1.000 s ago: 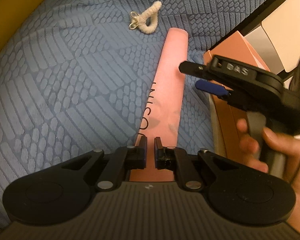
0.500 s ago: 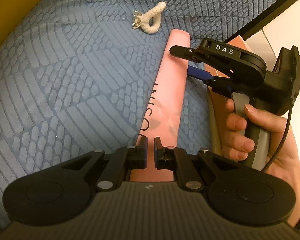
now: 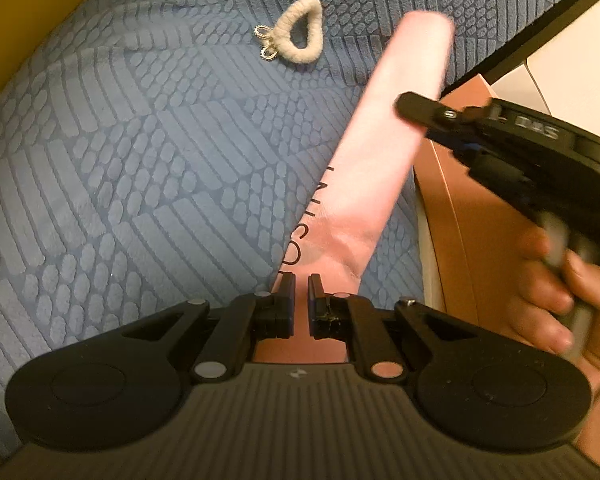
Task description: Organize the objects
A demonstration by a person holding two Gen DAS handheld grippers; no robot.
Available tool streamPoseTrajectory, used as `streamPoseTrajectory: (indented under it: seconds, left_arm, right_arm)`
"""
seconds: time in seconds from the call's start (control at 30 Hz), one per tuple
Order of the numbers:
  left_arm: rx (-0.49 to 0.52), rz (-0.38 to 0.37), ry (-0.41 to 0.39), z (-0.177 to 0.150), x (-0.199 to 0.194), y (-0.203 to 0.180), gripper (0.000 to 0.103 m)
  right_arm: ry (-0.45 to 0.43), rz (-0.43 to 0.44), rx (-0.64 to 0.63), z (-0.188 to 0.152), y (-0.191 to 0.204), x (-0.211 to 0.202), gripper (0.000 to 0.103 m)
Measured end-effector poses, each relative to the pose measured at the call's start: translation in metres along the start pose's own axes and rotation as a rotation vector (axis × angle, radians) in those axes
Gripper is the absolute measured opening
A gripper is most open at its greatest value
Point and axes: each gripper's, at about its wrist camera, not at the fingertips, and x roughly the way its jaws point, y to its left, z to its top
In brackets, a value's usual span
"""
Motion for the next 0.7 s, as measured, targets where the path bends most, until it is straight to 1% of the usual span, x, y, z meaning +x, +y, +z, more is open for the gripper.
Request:
streamPoseTrajectory:
  seconds: [0.03, 0.1, 0.2, 0.3, 0.47, 0.7]
  left_arm:
    - [0.000, -0.001, -0.001, 0.000, 0.000, 0.000, 0.010]
    - [-0.012, -0.009, 0.002, 0.001, 0.001, 0.002, 0.010]
    - [-0.032, -0.025, 0.002, 0.002, 0.001, 0.006, 0.010]
    - [-0.049, -0.040, -0.001, 0.002, 0.002, 0.008, 0.010]
    - [-0.054, -0.047, 0.000, 0.002, 0.003, 0.010, 0.010]
    - [-0.077, -0.046, 0.003, 0.005, -0.002, 0.015, 0.010]
  right_arm:
    - [-0.005, -0.003, -0.022, 0.000, 0.007, -0.003, 0.014]
    - [-0.013, -0.010, -0.055, -0.006, 0.010, -0.021, 0.013]
    - [-0.022, -0.022, -0.096, -0.011, 0.021, -0.028, 0.013]
    - [-0.035, -0.053, -0.183, -0.021, 0.034, -0.039, 0.013]
    - [-0.046, -0.053, -0.254, -0.034, 0.047, -0.059, 0.013]
    - [-0.043, -0.037, -0.331, -0.054, 0.068, -0.075, 0.012]
